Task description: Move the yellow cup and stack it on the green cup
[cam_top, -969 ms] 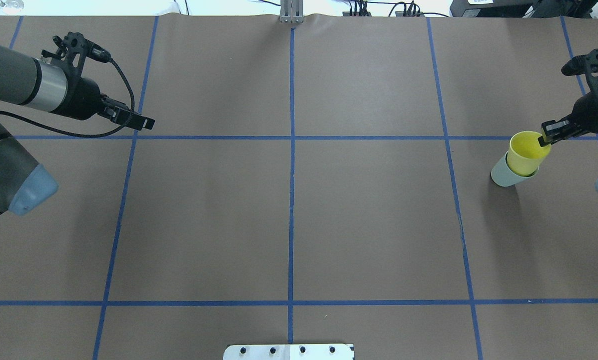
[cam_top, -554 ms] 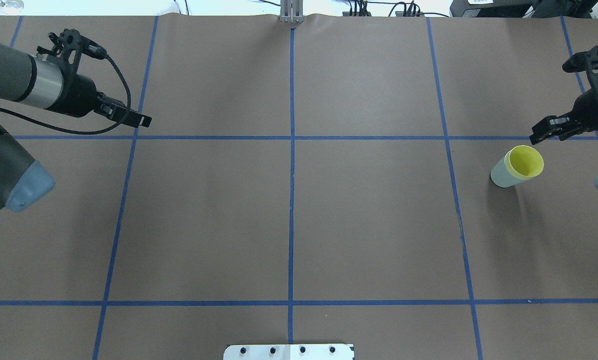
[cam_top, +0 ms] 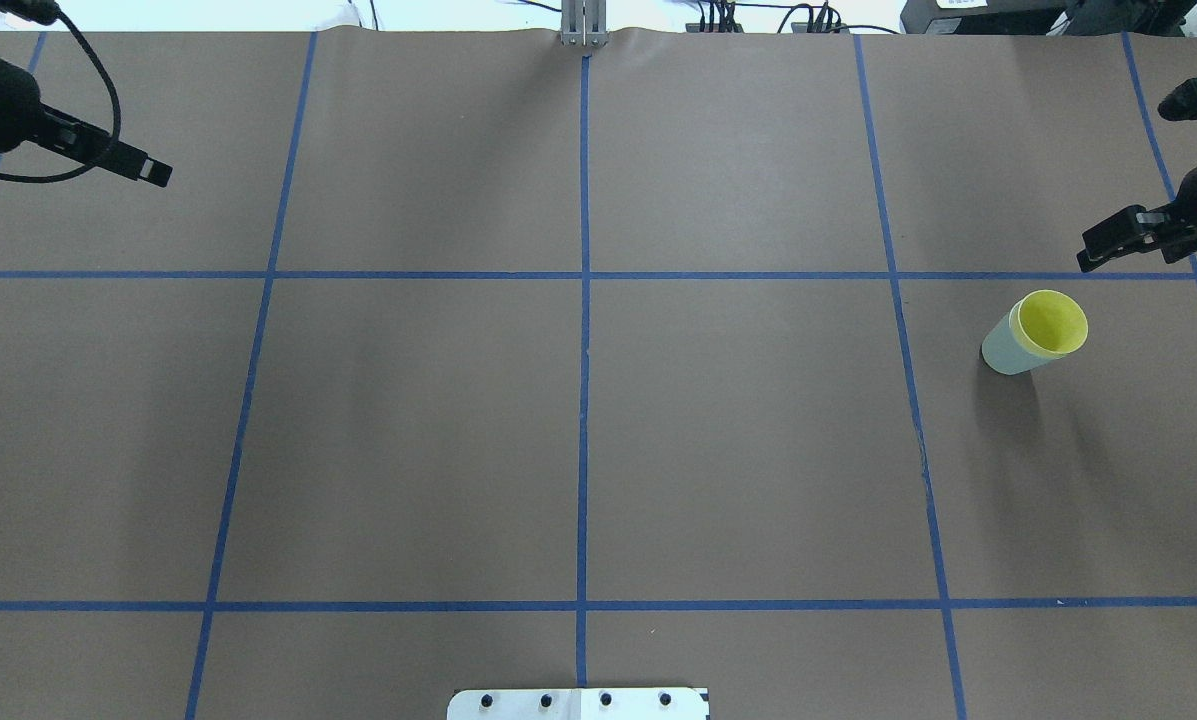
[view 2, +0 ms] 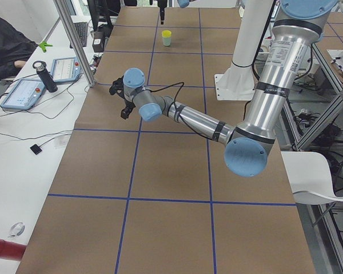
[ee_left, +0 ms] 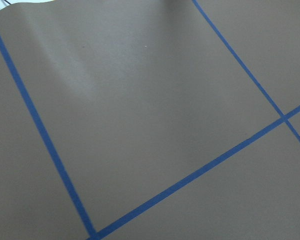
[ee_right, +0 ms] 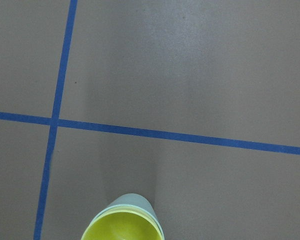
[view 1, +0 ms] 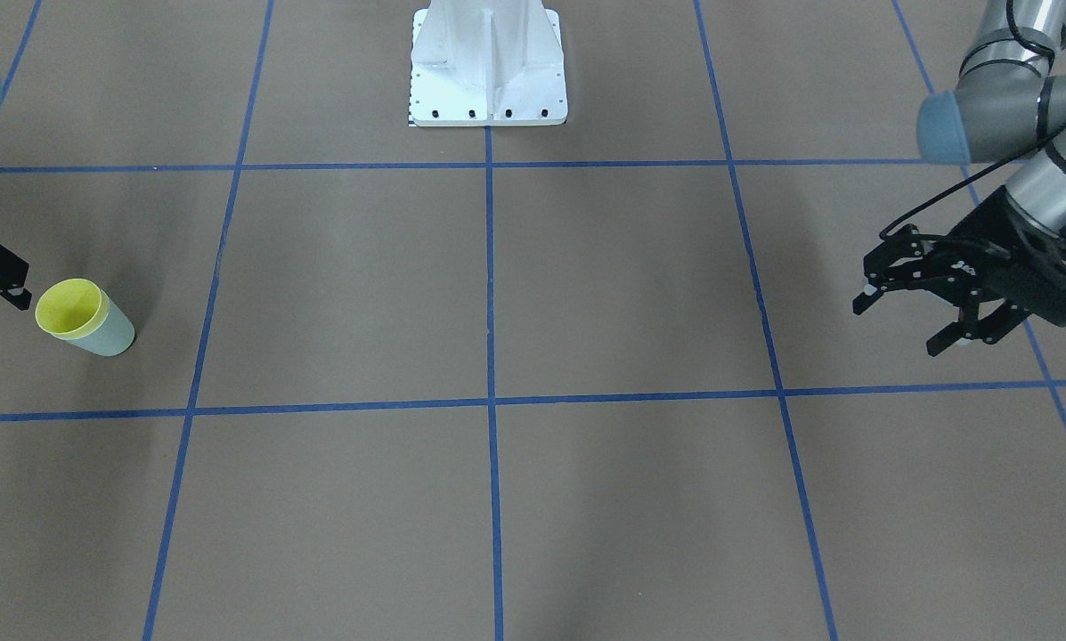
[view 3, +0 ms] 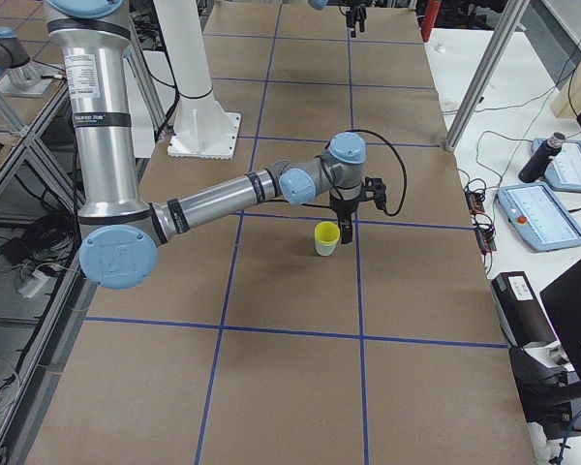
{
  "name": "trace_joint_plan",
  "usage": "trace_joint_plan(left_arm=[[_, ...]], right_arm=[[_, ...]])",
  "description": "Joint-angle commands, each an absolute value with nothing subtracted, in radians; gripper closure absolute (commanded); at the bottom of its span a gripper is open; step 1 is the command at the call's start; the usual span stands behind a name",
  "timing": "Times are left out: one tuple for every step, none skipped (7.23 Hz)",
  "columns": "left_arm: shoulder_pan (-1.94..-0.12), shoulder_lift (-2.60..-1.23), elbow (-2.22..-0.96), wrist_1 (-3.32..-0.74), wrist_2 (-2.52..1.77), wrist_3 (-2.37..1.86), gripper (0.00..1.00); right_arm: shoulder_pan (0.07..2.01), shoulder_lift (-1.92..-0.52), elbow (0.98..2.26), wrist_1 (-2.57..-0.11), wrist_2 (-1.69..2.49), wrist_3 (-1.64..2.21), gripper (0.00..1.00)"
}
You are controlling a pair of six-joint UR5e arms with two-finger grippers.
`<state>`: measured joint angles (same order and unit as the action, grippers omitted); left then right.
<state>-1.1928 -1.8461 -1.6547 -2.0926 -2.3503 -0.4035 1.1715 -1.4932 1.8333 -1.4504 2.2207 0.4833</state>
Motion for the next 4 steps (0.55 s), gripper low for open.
trace_joint_plan(left_arm=[[-1.346, -1.806, -1.646, -1.883, -2.349, -0.104, 0.0], [-1.411, -1.801, -1.654, -1.721, -2.324, 0.029, 0.0], [-1.431, -1.799, -1.664, -1.612, -2.281, 0.104, 0.0], [-1.437, -1.769, -1.664, -1.573, -2.229, 0.107, 0.0]], right_arm=[[1.219, -1.505, 1.835, -1.489, 2.221, 0.37, 0.0], [1.235, -1.508, 1.835, -1.518, 2.221, 0.309, 0.0], [1.256, -1.511, 1.833, -1.54, 2.221, 0.263, 0.0], [1.293, -1.523, 1.833, -1.577, 2.224, 0.18, 0.0]])
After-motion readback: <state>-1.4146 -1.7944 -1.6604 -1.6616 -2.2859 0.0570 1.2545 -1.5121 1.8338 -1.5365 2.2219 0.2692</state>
